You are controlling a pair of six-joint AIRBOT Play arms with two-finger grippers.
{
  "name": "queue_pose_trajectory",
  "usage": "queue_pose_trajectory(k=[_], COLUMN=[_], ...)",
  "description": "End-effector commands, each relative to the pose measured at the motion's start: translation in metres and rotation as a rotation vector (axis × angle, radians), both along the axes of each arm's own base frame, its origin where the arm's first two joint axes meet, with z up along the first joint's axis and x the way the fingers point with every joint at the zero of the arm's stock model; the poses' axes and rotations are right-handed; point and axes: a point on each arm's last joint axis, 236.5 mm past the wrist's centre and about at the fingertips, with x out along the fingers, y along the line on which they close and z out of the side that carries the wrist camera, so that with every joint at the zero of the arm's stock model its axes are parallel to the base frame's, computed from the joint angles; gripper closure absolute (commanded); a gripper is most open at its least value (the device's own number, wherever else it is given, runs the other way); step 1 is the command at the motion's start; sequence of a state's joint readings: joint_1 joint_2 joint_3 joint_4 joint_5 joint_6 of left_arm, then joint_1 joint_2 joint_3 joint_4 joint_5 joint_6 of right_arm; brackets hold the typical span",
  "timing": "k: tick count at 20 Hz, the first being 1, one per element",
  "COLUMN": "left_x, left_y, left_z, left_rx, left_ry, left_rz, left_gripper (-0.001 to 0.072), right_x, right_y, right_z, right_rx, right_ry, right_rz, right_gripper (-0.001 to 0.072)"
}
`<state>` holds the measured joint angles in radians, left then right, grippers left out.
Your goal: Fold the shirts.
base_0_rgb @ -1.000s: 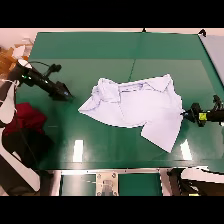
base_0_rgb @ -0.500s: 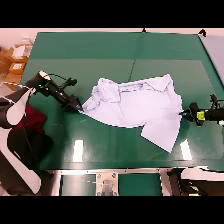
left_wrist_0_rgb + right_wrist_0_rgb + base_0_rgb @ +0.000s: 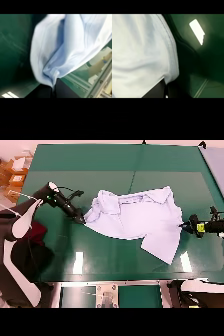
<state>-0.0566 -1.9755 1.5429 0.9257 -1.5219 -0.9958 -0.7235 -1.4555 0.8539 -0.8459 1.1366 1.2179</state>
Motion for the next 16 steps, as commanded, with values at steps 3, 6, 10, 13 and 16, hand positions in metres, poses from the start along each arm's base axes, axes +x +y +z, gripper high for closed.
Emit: queue_pose_trajectory(k=[3,6,10,13,16], left_x=[0.035,0.069,0.077,0.010,-0.082], left_y=[-0.013,-0.036,-0.045,-0.020,0.008], left_z=[0.076,0.197,0.428,0.588,0.672], left_rx=[-0.076,-0.212,-0.386,-0.469,-0.466], left_ry=[-0.119,-0.425,-1.049,-1.486,-1.742], left_rz=[-0.015,0.013,0.189,0.355,0.439], left_gripper=[0.0679,0.0679,0.0678,0.0678,0.0678], right_x=[0.018,0.053,0.067,0.015,-0.058], right_y=[0.024,0.047,0.069,0.088,0.113], right_z=[0.039,0.141,0.375,0.543,0.649], right_rx=[0.120,0.189,0.176,0.036,-0.266], right_ry=[-0.116,-0.381,-0.978,-1.413,-1.701], right_rz=[0.024,0.081,0.112,0.098,0.032], right_gripper=[0.0698,0.0697,0.0698,0.0698,0.0697])
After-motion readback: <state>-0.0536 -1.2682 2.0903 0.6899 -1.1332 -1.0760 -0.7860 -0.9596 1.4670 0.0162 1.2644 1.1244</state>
